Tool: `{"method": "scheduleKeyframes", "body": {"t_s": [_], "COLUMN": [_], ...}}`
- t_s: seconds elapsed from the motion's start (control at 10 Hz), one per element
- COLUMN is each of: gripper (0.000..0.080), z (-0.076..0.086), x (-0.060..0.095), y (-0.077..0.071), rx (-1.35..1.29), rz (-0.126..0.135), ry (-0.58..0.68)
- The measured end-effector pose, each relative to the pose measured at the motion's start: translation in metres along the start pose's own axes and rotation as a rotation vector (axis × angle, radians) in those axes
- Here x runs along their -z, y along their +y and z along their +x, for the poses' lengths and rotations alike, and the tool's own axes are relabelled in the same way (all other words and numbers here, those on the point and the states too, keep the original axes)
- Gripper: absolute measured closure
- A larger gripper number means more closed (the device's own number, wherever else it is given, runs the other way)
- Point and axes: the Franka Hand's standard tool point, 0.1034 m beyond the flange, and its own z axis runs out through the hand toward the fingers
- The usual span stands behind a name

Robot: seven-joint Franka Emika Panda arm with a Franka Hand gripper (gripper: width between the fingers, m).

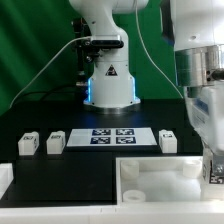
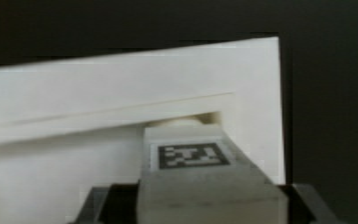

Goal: Assemble one leg

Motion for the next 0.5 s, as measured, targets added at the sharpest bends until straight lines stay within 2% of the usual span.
{"method": "scheduleKeyframes", "body": {"t_s": [0.1,0.2,0.3,0.4,0.5], "gripper": [0.0407,0.0407,0.0272,0.0272,0.0172], "z": [-0.0002,-0.0002,-0.0001,-0.0003,-0.0009], "x": [-0.0002,-0.0003,-0.0004,-0.0005,0.0000], "y": [0.0003,0.0003,0.0004,0.0005,0.0006], "rx": [0.012,0.023,0.060,0.061,0.165], "rz": [0.000,0.000,-0.001,-0.001,-0.002], "ry": [0.000,0.000,0.000,0.000,0.004]}}
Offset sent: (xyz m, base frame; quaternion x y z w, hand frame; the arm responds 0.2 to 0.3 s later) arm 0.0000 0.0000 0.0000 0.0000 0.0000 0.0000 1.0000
